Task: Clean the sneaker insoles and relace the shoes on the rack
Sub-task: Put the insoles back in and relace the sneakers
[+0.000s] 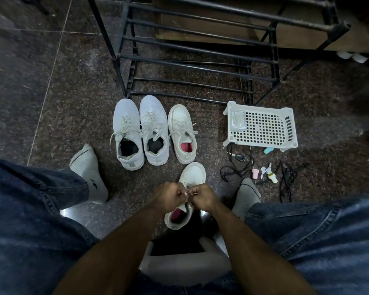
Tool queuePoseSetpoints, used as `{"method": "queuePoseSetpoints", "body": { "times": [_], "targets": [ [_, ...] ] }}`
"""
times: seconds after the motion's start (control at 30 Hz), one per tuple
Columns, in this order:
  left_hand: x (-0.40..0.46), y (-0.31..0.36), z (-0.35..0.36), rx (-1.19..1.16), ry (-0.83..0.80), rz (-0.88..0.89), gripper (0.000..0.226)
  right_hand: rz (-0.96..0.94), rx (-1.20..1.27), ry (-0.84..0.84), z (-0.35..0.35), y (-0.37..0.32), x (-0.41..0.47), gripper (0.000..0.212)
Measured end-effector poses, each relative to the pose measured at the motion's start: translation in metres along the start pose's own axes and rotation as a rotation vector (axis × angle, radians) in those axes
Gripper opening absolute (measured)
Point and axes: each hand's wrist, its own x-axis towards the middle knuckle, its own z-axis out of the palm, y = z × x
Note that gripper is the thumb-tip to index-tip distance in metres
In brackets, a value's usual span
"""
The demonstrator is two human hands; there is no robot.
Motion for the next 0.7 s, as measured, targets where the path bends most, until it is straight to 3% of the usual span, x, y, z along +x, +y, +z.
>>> {"method": "queuePoseSetpoints", "body": {
  "times": [0.1,0.3,0.5,0.7],
  "targets": [
    [-0.003,-0.001,0.004,0.167,-0.02,0.021,0.019,0.1,0.105,-0.036,0.0,-0.004,-0.003,0.029],
    [-0.006,-0.006,0.011,0.231,-0.003,0.084,0.016,0.248,0.269,-0.103,-0.002,-0.006,-0.008,0.027],
    [-0.006,-0.003,0.007,0.087,0.047,0.009,0.008,0.348,0.391,-0.123,-0.005,-0.009,-0.01,0.02],
    [-0.009,0.0,0.004,0.013,-0.004,-0.032,0.023,0.405,0.449,-0.114,-0.006,-0.01,-0.011,0.014]
  ]
}}
